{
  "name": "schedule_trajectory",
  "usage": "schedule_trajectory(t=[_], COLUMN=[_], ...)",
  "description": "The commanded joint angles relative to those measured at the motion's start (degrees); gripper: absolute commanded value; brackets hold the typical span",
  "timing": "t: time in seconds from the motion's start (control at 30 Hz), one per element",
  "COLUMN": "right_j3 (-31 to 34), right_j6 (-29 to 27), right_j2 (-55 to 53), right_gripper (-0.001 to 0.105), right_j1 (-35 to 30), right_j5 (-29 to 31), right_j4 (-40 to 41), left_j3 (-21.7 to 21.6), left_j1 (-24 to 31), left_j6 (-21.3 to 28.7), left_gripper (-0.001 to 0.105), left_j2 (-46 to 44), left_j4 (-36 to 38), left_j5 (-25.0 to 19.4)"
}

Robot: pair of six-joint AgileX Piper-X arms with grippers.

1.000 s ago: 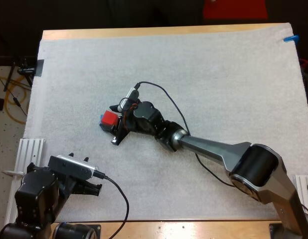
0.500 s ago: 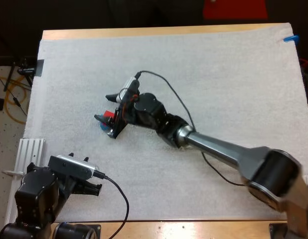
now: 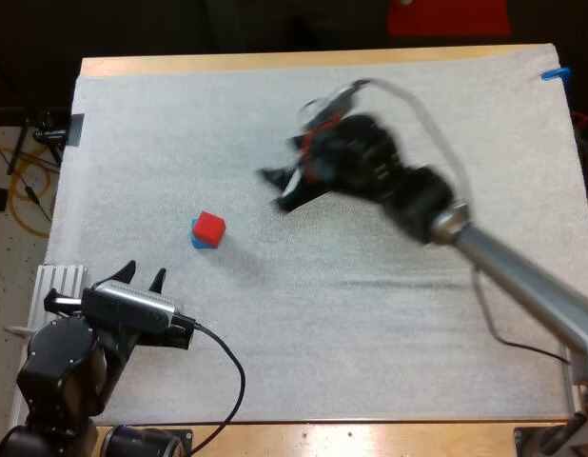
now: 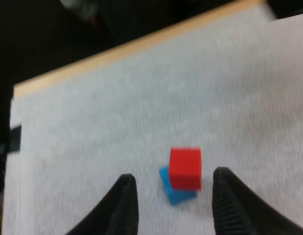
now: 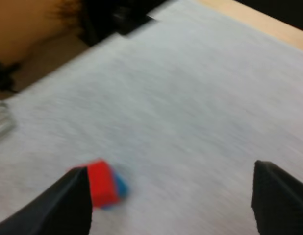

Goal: Stack red cube on blue cube

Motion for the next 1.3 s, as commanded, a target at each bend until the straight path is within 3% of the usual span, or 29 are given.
schedule_trajectory(t=[0.0, 0.2, 0.37, 0.53, 0.73, 0.93, 1.13, 1.2, 1.27], right_j3=[-0.5, -0.5, -0.3, 1.1, 10.7, 20.8, 29.6, 32.2, 35.2], right_j6=[0.2, 1.6, 1.7, -0.3, -3.0, -3.7, -3.2, -3.2, -1.9], right_j2=[-2.7, -8.2, -11.9, -16.3, -28.0, -42.5, -56.0, -60.6, -66.9], right_gripper=[0.062, 0.025, 0.001, 0.000, 0.000, 0.000, 0.000, 0.000, 0.000], right_j1=[-3.2, -16.1, -29.0, -39.7, -48.1, -47.1, -44.5, -43.3, -41.9], right_j5=[0.1, 1.7, 1.9, 1.3, 0.7, 2.3, 2.2, 2.0, 2.1], right_j4=[5.2, 16.0, 20.6, 24.2, 24.9, 24.8, 24.8, 25.4, 27.0], left_j3=[-0.4, -0.4, -1.8, -6.6, -9.9, -9.4, -5.2, -3.5, -1.4], left_j1=[0.1, 0.5, 6.0, 11.5, 11.3, 9.5, 6.1, 5.5, 5.1], left_j6=[-0.3, -0.3, -1.8, -1.6, -0.5, -1.3, -1.3, -1.3, -1.2], left_gripper=[0.035, 0.035, 0.035, 0.035, 0.035, 0.035, 0.035, 0.035, 0.035], left_j2=[1.4, 9.3, 17.5, 21.8, 20.5, 14.9, 4.2, 0.2, -4.8], left_j4=[-3.1, -11.2, -16.3, -16.3, -15.2, -11.0, -9.5, -7.2, -3.9], left_j5=[-0.9, -6.0, -3.4, 0.4, 0.6, 1.0, 1.0, 2.1, 5.8])
